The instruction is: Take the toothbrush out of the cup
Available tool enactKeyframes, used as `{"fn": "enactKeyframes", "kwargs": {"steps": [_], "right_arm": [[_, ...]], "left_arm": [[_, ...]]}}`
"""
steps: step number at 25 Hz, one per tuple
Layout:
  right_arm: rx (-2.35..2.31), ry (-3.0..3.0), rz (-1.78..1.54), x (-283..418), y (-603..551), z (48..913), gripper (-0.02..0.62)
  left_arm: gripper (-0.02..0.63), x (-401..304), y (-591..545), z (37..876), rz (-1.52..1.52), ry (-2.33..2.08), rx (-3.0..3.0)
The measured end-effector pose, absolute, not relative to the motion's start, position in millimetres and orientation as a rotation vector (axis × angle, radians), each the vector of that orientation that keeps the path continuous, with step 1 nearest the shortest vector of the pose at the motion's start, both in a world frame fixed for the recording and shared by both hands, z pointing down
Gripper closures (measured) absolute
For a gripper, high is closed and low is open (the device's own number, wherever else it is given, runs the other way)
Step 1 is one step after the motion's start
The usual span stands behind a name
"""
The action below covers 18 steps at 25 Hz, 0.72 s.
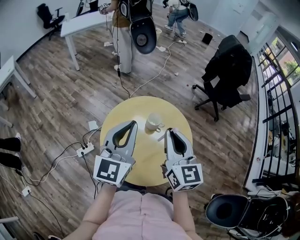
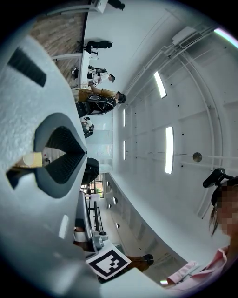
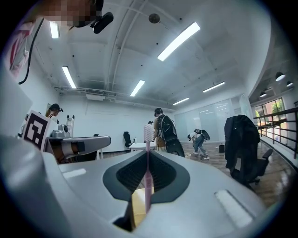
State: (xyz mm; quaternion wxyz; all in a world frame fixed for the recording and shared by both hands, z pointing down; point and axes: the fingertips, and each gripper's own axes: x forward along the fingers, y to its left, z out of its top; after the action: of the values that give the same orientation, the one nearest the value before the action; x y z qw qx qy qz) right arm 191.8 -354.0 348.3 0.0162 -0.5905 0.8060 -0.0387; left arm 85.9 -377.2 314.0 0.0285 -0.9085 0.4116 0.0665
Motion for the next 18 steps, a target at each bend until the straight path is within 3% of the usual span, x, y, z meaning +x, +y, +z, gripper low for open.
{"fn": "enactKeyframes", "kwargs": {"steps": [4, 18], "right_arm": [[-1.833, 2.507, -0.114, 191.2, -357.3, 346.1, 0.577], [-1.828, 2.509, -0.101, 197.1, -362.3, 339.6, 0.577]], "left_arm": [[0.611, 82.9, -379.7, 325.7, 0.069, 1.296, -2.829], [0.61, 89.0, -383.7, 322.0, 0.083, 1.292, -2.84]]}}
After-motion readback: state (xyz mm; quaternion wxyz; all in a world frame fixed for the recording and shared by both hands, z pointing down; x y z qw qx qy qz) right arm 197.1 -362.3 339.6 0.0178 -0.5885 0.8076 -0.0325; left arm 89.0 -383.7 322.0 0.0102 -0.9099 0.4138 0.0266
